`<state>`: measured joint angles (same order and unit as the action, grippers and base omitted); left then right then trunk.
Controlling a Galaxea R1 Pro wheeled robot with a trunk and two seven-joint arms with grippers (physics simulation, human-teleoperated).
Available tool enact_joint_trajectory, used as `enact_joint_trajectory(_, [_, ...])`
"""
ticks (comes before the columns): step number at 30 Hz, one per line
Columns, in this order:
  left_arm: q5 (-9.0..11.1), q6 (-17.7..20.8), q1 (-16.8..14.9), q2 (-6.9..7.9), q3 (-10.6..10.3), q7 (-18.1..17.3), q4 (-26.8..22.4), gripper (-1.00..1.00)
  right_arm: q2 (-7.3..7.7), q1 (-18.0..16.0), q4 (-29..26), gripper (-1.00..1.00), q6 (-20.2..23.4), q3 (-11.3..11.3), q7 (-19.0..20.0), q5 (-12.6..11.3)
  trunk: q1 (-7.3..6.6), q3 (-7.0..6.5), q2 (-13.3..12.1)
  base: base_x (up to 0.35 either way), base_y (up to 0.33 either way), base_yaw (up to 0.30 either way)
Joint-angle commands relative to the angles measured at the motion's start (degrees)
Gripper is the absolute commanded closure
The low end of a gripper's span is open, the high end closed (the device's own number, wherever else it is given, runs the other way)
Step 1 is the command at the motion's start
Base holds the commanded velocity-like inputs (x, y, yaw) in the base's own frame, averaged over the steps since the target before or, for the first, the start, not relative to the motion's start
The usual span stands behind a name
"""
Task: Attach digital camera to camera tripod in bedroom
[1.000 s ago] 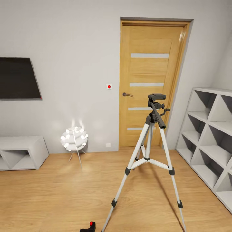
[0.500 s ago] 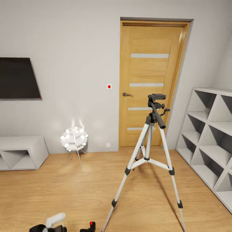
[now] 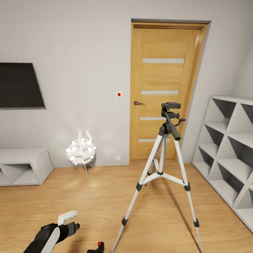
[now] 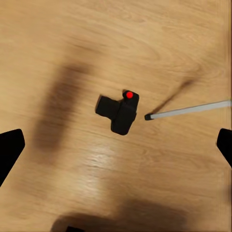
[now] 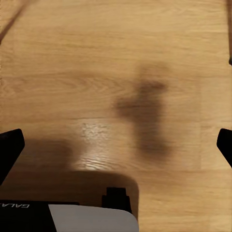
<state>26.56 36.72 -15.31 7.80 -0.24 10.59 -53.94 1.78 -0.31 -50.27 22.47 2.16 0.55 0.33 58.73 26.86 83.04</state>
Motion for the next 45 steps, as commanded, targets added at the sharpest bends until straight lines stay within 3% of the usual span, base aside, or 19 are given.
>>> enact_joint_trajectory(1, [0.60, 0.29, -0.02, -0.11, -0.03, 0.44, -0.16, -1.00, 0.04, -0.02, -0.08, -1.00, 0.32, 0.12, 0.06, 0.06, 0.00, 0.07, 0.04, 0.000, 0.000, 0.000])
enact_joint_trajectory(4, [0.60, 0.43, -0.03, -0.69, -0.06, 0.43, -0.36, -1.00, 0.02, -0.03, 0.04, -1.00, 0.28, 0.13, 0.02, 0.08, 0.00, 0.07, 0.04, 0.000, 0.000, 0.000])
enact_joint_trajectory(6, [0.50, 0.54, -0.06, -2.17, -0.41, 0.58, -0.49, -1.00, 0.05, -0.04, 0.02, -1.00, 0.19, 0.13, 0.04, 0.16, 0.00, 0.07, 0.04, 0.000, 0.000, 0.000])
enact_joint_trajectory(9, [0.19, 0.54, -0.06, -3.01, -1.02, 0.64, -0.46, -1.00, 0.05, -0.02, -0.03, -1.00, 0.19, 0.13, 0.01, 0.17, 0.00, 0.07, 0.04, 0.000, 0.000, 0.000])
enact_joint_trajectory(11, [-0.90, 0.54, -0.07, -3.73, -2.44, 0.79, -0.63, -1.00, 0.12, -0.02, -0.07, -1.00, 0.22, 0.13, -0.02, 0.19, 0.00, 0.07, 0.04, 0.000, 0.000, 0.000])
enact_joint_trajectory(18, [-1.87, 0.55, -0.03, -4.00, -3.64, 1.21, -0.94, -1.00, 0.09, -0.04, -0.22, -1.00, 0.29, 0.13, -0.02, 0.18, 0.00, 0.07, 0.04, 0.000, 0.000, 0.000])
enact_joint_trajectory(23, [-1.93, 0.55, -0.01, -3.95, -3.95, 1.26, -1.09, -1.00, 0.04, -0.03, -0.25, -1.00, 0.30, 0.13, -0.03, 0.12, 0.00, 0.07, 0.04, 0.000, 0.000, 0.000])
enact_joint_trajectory(33, [-2.04, 0.51, 0.00, -3.65, -3.84, 1.27, -1.29, -1.00, 0.16, -0.02, -0.45, -1.00, 0.40, 0.13, 0.06, 0.14, 2.19, 1.86, 4.05, 0.000, 0.000, 0.000])
enact_joint_trajectory(38, [-2.49, 1.30, 0.01, -2.28, -3.43, 1.41, -4.87, -1.00, 0.52, -0.03, -1.24, -1.00, 1.03, 0.13, 0.06, 0.12, 3.29, 2.76, 6.05, 0.000, 0.000, 0.000])
enact_joint_trajectory(39, [-2.63, 1.76, 0.01, -1.91, -3.40, 1.40, -5.69, -1.00, 0.53, -0.03, -1.31, -1.00, 1.10, 0.13, 0.06, 0.12, 3.51, 2.94, 6.45, 0.000, 0.000, 0.000])
enact_joint_trajectory(40, [-3.04, 7.78, 0.01, -0.29, -3.21, 1.30, -10.77, -1.00, 0.63, -0.02, -1.81, -1.00, 1.29, 0.13, 0.06, 0.15, 3.73, 3.12, 6.85, 0.000, 0.000, 0.000])
enact_joint_trajectory(45, [-3.13, 12.62, 0.00, 0.05, -3.13, 1.23, -14.08, -1.00, 0.66, -0.03, -3.57, -1.00, 1.52, 0.13, 0.06, 0.18, 4.83, 4.01, 8.86, 0.000, 0.000, 0.000])
